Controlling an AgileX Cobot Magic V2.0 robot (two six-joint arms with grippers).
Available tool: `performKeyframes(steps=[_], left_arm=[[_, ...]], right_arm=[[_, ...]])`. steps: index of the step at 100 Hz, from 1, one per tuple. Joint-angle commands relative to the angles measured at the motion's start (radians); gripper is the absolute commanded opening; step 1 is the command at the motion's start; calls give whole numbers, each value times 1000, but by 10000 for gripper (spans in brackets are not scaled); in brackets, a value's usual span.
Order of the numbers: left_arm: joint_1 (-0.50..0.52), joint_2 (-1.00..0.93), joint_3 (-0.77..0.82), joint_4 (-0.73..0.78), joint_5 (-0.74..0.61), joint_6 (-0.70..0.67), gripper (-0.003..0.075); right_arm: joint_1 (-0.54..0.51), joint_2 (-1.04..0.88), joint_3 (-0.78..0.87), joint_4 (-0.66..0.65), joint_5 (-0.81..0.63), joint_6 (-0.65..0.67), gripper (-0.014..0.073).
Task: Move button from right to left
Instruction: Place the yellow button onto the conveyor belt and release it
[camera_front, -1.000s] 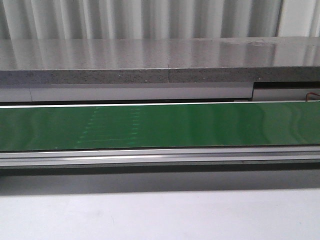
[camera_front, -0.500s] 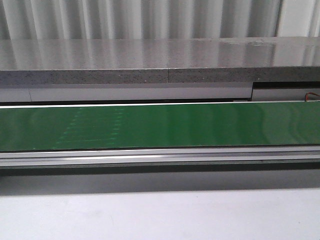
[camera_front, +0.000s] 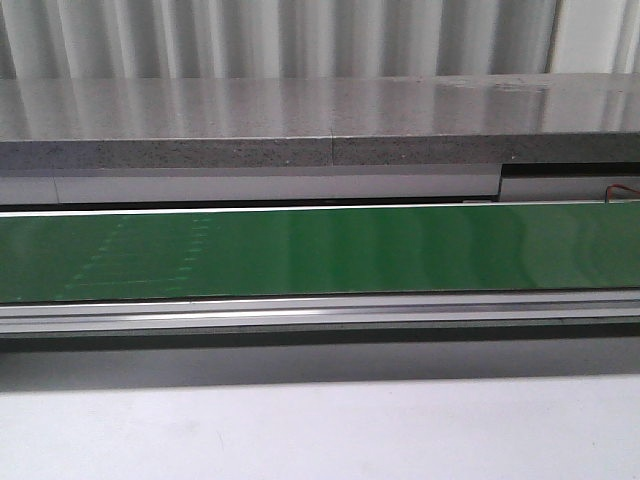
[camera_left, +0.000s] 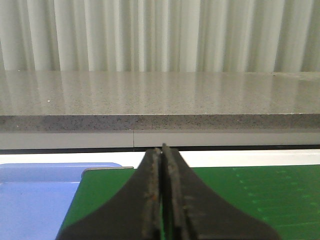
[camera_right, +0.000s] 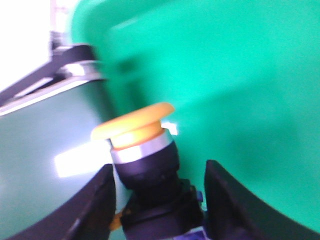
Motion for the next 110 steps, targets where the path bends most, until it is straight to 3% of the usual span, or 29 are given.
performKeyframes(steps=[1, 29, 64, 95, 110], left_arm=[[0, -37, 23, -6, -74, -9, -20], [0, -37, 23, -6, -74, -9, -20], [0, -37, 23, -6, -74, -9, -20], [0, -37, 23, -6, -74, -9, -20], [0, -37, 23, -6, -74, -9, -20]], right_arm=[[51, -77, -32, 30, 0, -10, 227], [188, -60, -25, 31, 35, 17, 227], [204, -5, -25, 32, 59, 17, 233], [204, -7, -25, 31, 73, 17, 538], [206, -16, -28, 32, 64, 6, 578]])
